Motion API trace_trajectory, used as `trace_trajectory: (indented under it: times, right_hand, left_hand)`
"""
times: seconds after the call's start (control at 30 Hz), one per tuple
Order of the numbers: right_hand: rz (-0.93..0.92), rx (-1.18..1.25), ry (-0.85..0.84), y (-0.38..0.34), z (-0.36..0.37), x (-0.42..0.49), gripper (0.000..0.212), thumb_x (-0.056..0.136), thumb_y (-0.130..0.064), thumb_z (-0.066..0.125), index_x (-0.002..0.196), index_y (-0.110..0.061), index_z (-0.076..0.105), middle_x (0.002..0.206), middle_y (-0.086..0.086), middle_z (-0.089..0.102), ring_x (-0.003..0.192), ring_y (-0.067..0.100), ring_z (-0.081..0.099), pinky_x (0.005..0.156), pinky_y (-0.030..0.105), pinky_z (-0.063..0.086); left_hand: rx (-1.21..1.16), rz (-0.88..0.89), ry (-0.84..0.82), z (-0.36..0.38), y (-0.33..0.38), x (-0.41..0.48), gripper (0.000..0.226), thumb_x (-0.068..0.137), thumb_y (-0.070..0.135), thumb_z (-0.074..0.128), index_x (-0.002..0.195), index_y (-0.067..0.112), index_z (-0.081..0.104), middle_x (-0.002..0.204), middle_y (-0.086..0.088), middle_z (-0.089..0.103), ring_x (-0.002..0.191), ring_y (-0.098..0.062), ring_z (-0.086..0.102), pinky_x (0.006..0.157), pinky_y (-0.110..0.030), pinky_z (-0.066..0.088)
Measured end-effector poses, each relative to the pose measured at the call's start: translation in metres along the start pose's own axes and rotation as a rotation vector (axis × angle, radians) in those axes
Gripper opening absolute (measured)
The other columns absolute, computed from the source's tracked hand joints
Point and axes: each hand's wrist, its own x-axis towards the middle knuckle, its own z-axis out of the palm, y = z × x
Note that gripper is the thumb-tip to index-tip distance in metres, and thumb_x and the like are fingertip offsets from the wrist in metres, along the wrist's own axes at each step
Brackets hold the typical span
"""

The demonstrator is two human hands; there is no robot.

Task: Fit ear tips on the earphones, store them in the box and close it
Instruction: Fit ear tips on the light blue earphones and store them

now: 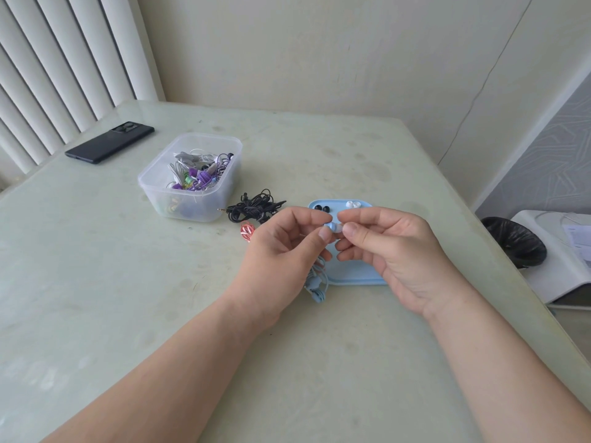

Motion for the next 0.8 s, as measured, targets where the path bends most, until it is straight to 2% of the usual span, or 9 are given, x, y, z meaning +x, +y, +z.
trace_trajectory:
  times: [0.1, 0.23, 0.33, 0.4, 0.43, 0.5, 0.63, 0.73, 0.8]
  right_hand:
    - [-0.007, -0.056, -0.004, 0.002, 0.001, -0.001, 0.012, 0.091, 0.001, 0.068, 0.095, -0.005, 0.078, 0.090, 0.018, 0.077, 0.078, 0.025, 0.068, 0.071, 0.033, 0.057]
    - [-0.012, -0.100, 0.000, 0.003, 0.004, -0.002, 0.012, 0.092, -0.004, 0.070, 0.099, -0.007, 0.079, 0.095, 0.021, 0.076, 0.080, 0.025, 0.067, 0.073, 0.036, 0.056]
    - [-0.013, -0.136, 0.043, 0.003, 0.007, -0.004, 0.010, 0.091, -0.007, 0.073, 0.099, -0.008, 0.079, 0.088, 0.018, 0.076, 0.077, 0.025, 0.067, 0.072, 0.037, 0.056]
    - [-0.034, -0.227, 0.104, -0.002, 0.009, -0.006, 0.006, 0.088, -0.014, 0.078, 0.092, -0.009, 0.077, 0.082, 0.016, 0.075, 0.069, 0.022, 0.066, 0.066, 0.037, 0.054]
    - [-0.048, -0.282, 0.121, -0.005, 0.008, -0.007, 0.012, 0.086, -0.018, 0.080, 0.086, -0.008, 0.075, 0.078, 0.016, 0.073, 0.065, 0.021, 0.064, 0.061, 0.037, 0.052]
    - [-0.053, -0.374, 0.073, -0.013, 0.011, -0.012, 0.028, 0.079, -0.027, 0.086, 0.076, -0.005, 0.069, 0.068, 0.017, 0.066, 0.057, 0.017, 0.059, 0.055, 0.033, 0.047]
    - [-0.005, -0.570, -0.137, -0.020, 0.029, -0.029, 0.038, 0.061, -0.026, 0.098, 0.067, -0.008, 0.065, 0.061, -0.004, 0.068, 0.057, -0.002, 0.057, 0.058, 0.020, 0.045]
    - [-0.036, -0.771, -0.163, -0.014, 0.039, -0.033, 0.042, 0.056, -0.028, 0.100, 0.068, -0.014, 0.062, 0.065, -0.004, 0.064, 0.054, 0.004, 0.048, 0.056, 0.018, 0.043]
    - [-0.088, -0.838, -0.151, -0.012, 0.038, -0.030, 0.037, 0.060, -0.021, 0.097, 0.068, -0.017, 0.061, 0.066, -0.008, 0.062, 0.055, 0.003, 0.050, 0.056, 0.014, 0.041]
  left_hand:
    - [0.006, -0.005, -0.004, 0.000, 0.000, 0.000, 0.010, 0.099, 0.006, 0.067, 0.108, 0.008, 0.071, 0.091, -0.005, 0.075, 0.079, -0.015, 0.068, 0.075, -0.030, 0.055]
    - [-0.003, -0.025, -0.007, 0.000, 0.003, -0.001, 0.010, 0.100, 0.004, 0.066, 0.109, 0.004, 0.069, 0.096, -0.014, 0.077, 0.080, -0.018, 0.070, 0.076, -0.031, 0.056]
    - [0.008, -0.052, -0.013, 0.000, 0.005, -0.001, 0.009, 0.101, 0.005, 0.064, 0.110, 0.002, 0.065, 0.090, -0.011, 0.077, 0.072, -0.021, 0.069, 0.072, -0.035, 0.057]
    - [-0.024, -0.071, 0.015, 0.001, 0.007, -0.001, 0.008, 0.101, 0.005, 0.064, 0.109, 0.001, 0.063, 0.088, -0.012, 0.075, 0.071, -0.022, 0.069, 0.072, -0.039, 0.056]
    - [-0.058, -0.087, 0.039, 0.001, 0.008, 0.000, 0.007, 0.101, 0.005, 0.064, 0.108, 0.002, 0.062, 0.087, -0.011, 0.075, 0.071, -0.022, 0.069, 0.072, -0.040, 0.056]
    - [-0.136, -0.119, 0.093, 0.001, 0.010, 0.001, 0.007, 0.101, 0.006, 0.064, 0.107, 0.004, 0.061, 0.086, -0.009, 0.073, 0.071, -0.022, 0.070, 0.072, -0.038, 0.056]
    - [-0.242, -0.157, 0.160, 0.003, 0.015, 0.000, 0.011, 0.102, 0.006, 0.063, 0.111, 0.003, 0.059, 0.090, -0.010, 0.073, 0.077, -0.023, 0.071, 0.069, -0.034, 0.057]
    - [-0.241, -0.167, 0.198, 0.004, 0.015, -0.001, 0.013, 0.102, 0.007, 0.063, 0.113, 0.002, 0.059, 0.092, -0.012, 0.074, 0.073, -0.018, 0.071, 0.061, -0.027, 0.054]
    - [-0.241, -0.170, 0.207, 0.003, 0.015, -0.001, 0.012, 0.102, 0.007, 0.063, 0.113, 0.002, 0.059, 0.093, -0.013, 0.073, 0.071, -0.018, 0.070, 0.059, -0.026, 0.053]
